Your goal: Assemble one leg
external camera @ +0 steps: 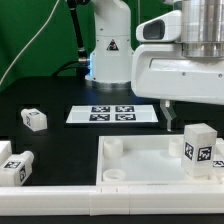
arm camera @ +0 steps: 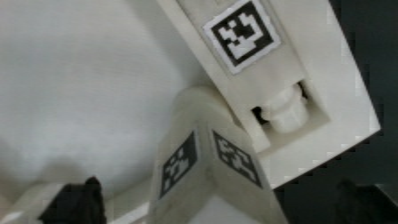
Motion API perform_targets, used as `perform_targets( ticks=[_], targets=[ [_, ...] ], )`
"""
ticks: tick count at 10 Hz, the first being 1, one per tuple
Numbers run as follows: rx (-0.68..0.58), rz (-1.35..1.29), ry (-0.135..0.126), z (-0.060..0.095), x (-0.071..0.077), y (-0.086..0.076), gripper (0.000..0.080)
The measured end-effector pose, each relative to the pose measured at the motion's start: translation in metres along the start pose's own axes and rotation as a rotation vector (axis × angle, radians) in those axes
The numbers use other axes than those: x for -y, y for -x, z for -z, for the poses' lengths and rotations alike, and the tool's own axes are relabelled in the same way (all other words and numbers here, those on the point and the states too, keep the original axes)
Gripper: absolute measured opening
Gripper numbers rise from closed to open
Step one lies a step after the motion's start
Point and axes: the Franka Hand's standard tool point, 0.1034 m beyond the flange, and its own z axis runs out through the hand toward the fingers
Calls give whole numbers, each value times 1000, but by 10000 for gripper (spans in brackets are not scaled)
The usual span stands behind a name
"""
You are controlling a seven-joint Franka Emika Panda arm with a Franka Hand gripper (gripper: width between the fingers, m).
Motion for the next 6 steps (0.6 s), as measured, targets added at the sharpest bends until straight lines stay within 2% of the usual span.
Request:
perform_targets(
  ticks=[6],
  targets=[
    [3,529,3,-1,-7,-4,649]
  ],
)
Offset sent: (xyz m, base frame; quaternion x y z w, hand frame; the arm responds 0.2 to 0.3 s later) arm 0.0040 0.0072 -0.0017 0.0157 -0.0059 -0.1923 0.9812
